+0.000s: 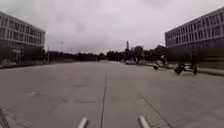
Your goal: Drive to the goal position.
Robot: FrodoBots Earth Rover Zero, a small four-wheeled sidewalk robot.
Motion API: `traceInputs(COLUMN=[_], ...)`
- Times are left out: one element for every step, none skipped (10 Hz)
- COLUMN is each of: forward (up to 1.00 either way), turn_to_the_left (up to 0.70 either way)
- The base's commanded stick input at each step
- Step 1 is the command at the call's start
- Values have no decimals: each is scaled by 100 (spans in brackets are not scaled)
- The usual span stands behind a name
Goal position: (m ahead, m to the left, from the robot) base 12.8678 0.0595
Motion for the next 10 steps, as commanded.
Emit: traceInputs(forward=[100, 100, 100, 100, 100, 100, 100, 100, 100, 100], turn_to_the_left=[0, 0, 0, 0, 0, 0, 0, 0, 0, 0])
